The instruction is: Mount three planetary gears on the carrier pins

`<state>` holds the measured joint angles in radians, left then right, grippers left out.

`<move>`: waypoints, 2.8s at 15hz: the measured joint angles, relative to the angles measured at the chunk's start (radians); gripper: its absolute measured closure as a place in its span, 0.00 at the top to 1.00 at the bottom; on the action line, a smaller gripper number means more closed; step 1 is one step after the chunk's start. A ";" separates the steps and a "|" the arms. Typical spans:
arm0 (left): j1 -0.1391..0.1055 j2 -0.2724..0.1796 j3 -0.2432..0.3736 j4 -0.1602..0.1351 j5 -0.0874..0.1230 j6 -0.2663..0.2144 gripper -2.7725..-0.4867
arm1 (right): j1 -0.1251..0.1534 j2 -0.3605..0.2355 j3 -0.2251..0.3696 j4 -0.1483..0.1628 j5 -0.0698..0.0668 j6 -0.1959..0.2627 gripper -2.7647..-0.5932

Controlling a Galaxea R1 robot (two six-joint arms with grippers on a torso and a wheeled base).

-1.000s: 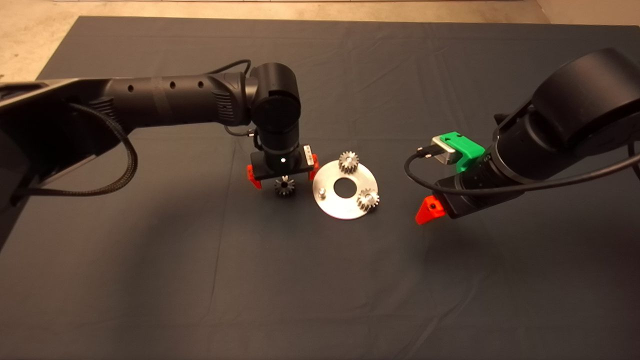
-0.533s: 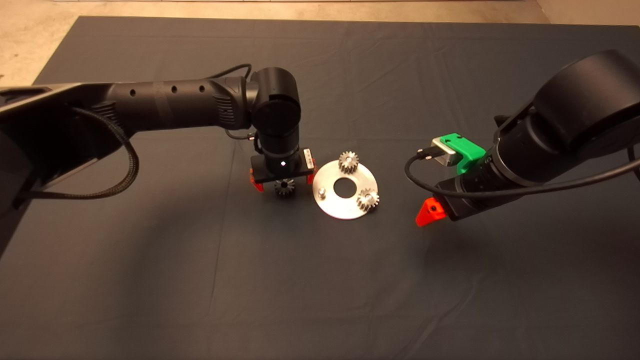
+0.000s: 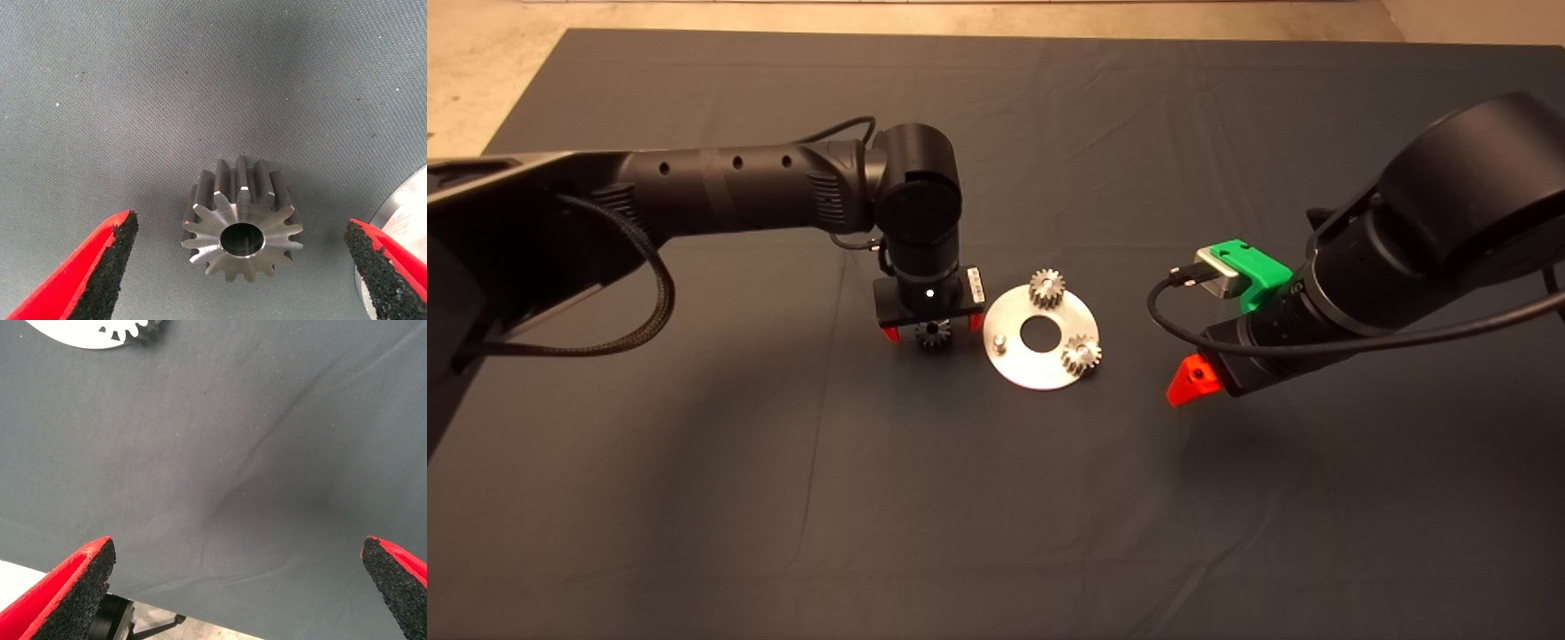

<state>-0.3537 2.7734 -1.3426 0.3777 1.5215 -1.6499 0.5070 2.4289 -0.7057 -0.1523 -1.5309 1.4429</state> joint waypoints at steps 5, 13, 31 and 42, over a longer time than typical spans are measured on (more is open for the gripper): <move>0.000 -0.001 0.000 0.000 0.000 0.013 0.70 | 0.000 0.000 0.008 0.000 0.000 0.010 0.99; 0.000 -0.001 0.000 0.000 0.000 0.014 0.63 | 0.000 0.000 0.013 0.000 0.000 0.014 0.99; 0.013 0.000 0.000 0.000 0.000 0.026 0.39 | 0.000 -0.003 0.013 0.000 0.000 0.014 0.99; 0.019 0.000 0.000 0.001 0.000 0.050 0.38 | 0.000 -0.003 0.014 0.000 0.000 0.014 0.99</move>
<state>-0.3352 2.7730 -1.3421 0.3789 1.5215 -1.5998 0.5070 2.4262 -0.6917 -0.1523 -1.5309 1.4570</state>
